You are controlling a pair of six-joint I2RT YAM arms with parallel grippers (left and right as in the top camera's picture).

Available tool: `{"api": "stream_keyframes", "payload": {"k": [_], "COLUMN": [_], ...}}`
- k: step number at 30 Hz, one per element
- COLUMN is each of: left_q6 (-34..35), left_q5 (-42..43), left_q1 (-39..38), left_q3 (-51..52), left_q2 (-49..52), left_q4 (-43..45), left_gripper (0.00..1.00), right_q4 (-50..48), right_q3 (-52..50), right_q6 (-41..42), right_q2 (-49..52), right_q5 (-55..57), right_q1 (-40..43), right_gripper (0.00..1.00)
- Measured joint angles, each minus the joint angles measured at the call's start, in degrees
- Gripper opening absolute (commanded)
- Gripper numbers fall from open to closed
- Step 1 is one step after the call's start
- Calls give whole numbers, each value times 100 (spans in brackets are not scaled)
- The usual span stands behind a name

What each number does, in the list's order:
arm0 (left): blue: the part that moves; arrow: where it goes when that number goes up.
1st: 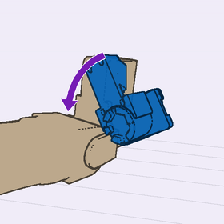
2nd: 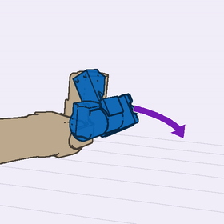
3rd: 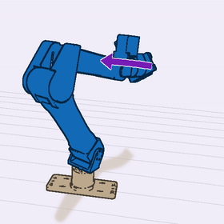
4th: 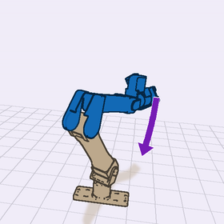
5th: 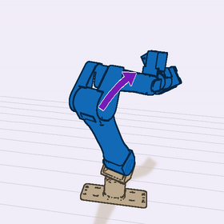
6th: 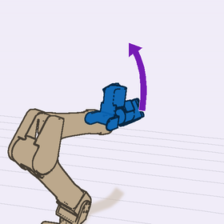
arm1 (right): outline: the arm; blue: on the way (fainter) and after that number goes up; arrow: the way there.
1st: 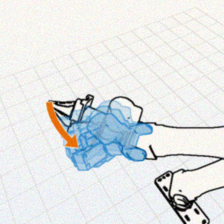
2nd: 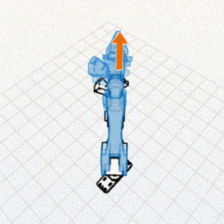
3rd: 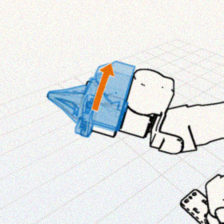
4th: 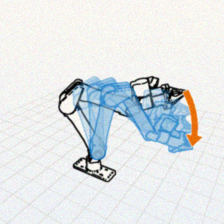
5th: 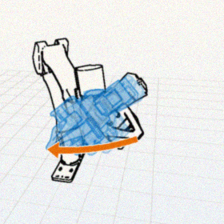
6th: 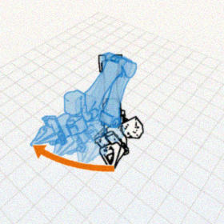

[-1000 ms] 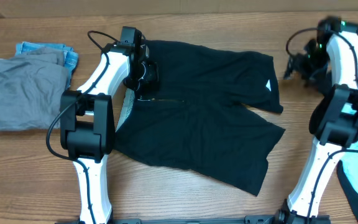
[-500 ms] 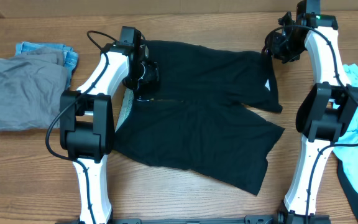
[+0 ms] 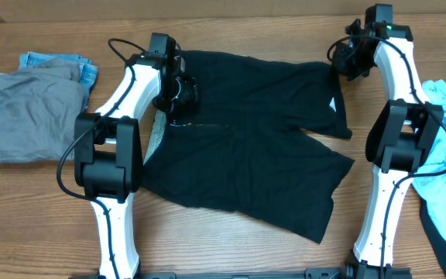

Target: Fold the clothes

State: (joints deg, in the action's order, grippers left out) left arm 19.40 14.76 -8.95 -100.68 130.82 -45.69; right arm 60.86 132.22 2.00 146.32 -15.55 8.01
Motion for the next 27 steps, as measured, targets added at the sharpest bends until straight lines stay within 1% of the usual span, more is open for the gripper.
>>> {"api": "stream_keyframes", "payload": {"k": [2,4,5,7,8,10,11,12,13,14,16,20,21,23,25,27], "left_q6": [0,0,0,0,0,0,0,0,0,0,0,-2,-2,-2,-2,-2], "left_q5": [0,0,0,0,0,0,0,-2,-4,-11,-24,-44,-46,-44,-44,-44], "left_q1": [0,0,0,0,0,0,0,0,0,0,0,7,9,11,11,11], "left_q3": [0,0,0,0,0,0,0,0,0,0,0,0,0,0,0,0], "left_q2": [0,0,0,0,0,0,0,0,0,0,0,-7,-7,-7,-7,-7], "left_q4": [-2,0,0,-2,-2,-2,-4,-7,-7,-11,-17,-46,-55,-59,-59,-59], "left_gripper": [68,68,68,68,68,68,68,68,68,68,69,69,69,69,69,69], "right_q4": [-363,-695,-822,-1272,-1440,-1521,-1508,-1390,-1217,-979,-422,2000,2350,2787,2935,3038], "right_q3": [214,245,245,247,247,247,258,269,278,280,295,352,334,214,9,-203], "right_q6": [120,173,190,227,227,254,256,251,280,275,404,509,509,380,142,-186], "right_q2": [0,0,0,2,0,0,0,0,0,0,0,-98,-142,-240,-260,-260], "right_q5": [-48,-107,-120,-201,-201,33,258,389,507,638,745,339,264,164,-76,-494], "right_q1": [66,72,63,35,7,-28,-13,20,59,142,358,929,1058,1248,1204,1056], "right_gripper": [4,4,7,7,22,34,57,71,76,79,78,76,76,74,74,71]}}
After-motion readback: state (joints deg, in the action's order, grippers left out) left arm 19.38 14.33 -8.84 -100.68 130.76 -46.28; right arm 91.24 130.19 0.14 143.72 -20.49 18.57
